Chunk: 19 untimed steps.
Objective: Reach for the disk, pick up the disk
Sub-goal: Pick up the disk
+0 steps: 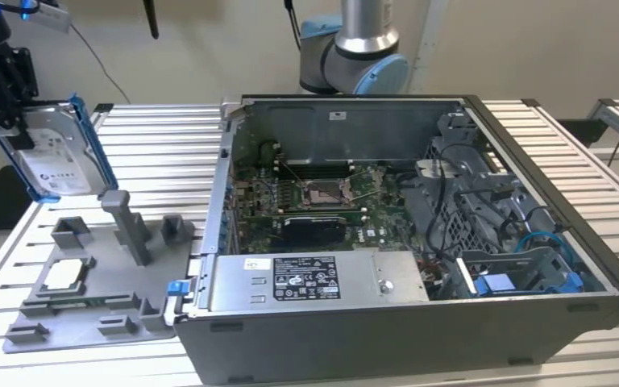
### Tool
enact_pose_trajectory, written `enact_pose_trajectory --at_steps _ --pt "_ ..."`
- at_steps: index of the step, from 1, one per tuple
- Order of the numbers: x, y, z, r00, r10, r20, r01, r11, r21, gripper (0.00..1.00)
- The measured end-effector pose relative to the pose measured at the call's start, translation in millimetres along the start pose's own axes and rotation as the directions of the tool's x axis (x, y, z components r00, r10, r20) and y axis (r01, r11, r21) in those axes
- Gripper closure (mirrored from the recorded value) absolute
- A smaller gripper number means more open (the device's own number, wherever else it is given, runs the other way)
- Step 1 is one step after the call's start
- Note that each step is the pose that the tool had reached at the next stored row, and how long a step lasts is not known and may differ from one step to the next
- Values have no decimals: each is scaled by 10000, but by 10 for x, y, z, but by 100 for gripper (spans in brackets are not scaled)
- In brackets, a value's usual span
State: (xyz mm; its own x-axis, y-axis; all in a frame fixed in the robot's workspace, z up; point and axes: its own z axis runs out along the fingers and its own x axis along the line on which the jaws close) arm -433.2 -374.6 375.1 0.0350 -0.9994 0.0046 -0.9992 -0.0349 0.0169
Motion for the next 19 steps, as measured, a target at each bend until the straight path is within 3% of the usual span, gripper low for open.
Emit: enact_pose_trajectory --at_steps 19 --pt "1 4 -281 10000 0 0 0 10000 0 100"
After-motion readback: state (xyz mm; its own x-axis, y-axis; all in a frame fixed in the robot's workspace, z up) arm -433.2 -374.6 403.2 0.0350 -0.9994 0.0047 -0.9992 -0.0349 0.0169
